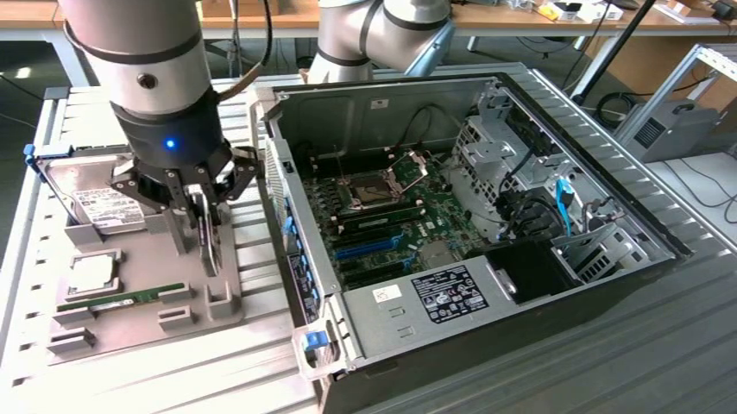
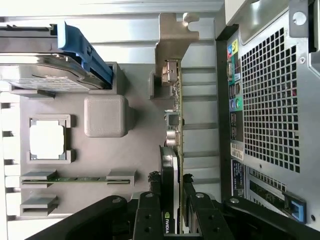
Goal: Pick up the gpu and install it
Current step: 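Pick up the gpu and move the gpu toward the slot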
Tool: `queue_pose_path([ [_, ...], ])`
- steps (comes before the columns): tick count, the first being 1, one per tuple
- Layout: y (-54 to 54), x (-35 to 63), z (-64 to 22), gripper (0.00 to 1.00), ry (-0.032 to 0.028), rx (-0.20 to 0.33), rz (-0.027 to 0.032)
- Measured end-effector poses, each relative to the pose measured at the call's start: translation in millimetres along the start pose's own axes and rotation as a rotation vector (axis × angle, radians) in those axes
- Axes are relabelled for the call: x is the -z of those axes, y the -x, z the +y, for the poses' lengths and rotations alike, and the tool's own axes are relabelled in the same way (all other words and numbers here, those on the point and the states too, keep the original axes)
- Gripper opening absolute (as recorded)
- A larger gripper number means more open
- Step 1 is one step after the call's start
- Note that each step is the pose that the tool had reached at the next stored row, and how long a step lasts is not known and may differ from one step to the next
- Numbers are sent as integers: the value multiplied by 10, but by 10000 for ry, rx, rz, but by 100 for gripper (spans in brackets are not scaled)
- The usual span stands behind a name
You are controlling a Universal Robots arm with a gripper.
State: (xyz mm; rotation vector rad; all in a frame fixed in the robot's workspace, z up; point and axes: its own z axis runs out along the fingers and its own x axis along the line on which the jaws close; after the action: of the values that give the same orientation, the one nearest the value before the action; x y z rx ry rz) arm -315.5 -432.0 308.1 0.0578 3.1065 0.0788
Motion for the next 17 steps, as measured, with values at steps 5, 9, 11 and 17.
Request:
queue_pose_path([
  [5, 8, 239, 12, 27, 0, 0, 0],
  [9, 13, 417, 21, 27, -1, 0, 1],
  [11, 16, 506, 26, 27, 0, 0, 1],
  [17, 24, 753, 39, 27, -1, 0, 1],
])
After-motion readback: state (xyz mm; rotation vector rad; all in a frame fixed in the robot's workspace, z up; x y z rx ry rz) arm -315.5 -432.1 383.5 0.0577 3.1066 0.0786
